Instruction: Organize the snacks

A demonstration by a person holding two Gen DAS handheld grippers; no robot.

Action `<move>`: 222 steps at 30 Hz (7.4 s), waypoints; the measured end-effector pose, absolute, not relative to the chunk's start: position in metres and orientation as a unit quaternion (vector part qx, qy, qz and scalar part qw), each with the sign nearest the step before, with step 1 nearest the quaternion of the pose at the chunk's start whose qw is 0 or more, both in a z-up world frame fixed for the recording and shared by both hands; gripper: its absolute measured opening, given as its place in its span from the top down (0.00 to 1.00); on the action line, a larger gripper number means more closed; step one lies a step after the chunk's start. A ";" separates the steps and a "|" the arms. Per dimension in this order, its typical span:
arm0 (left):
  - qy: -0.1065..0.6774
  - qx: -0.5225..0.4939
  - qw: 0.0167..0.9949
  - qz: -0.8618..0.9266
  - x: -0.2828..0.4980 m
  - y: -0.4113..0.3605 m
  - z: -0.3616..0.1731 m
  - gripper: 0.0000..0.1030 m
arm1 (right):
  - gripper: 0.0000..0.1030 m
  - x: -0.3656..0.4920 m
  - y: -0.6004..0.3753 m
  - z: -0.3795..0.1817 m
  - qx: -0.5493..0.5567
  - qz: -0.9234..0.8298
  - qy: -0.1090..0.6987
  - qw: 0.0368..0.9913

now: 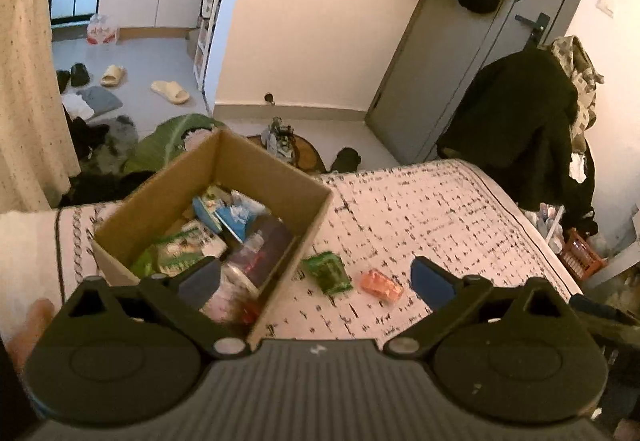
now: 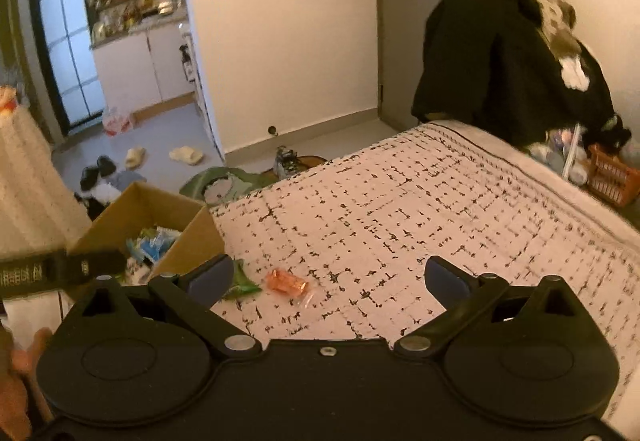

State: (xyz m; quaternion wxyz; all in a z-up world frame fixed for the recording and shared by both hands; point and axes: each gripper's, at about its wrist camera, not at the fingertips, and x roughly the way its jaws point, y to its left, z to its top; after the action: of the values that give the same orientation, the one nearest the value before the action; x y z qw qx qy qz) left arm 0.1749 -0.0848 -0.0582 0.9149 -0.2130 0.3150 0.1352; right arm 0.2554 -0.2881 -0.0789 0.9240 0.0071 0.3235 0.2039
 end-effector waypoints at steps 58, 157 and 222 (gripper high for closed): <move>0.338 -0.332 0.847 0.239 0.298 -0.109 -0.193 0.49 | 0.81 0.351 -0.255 -0.210 0.011 0.297 0.381 0.876; 0.348 -0.281 0.873 0.194 0.209 0.047 -0.090 0.57 | 0.60 0.273 -0.124 -0.106 0.016 0.338 0.262 0.904; 0.324 -0.126 0.934 0.081 0.075 0.004 -0.028 0.00 | 0.00 0.113 -0.201 -0.077 0.003 0.127 0.303 0.944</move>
State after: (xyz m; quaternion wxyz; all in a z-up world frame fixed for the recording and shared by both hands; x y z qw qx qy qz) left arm 0.0751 0.0041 -0.0276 0.9342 -0.1261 0.3238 0.0805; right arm 0.1127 -0.2005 -0.0774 0.9444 0.0034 0.3029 0.1275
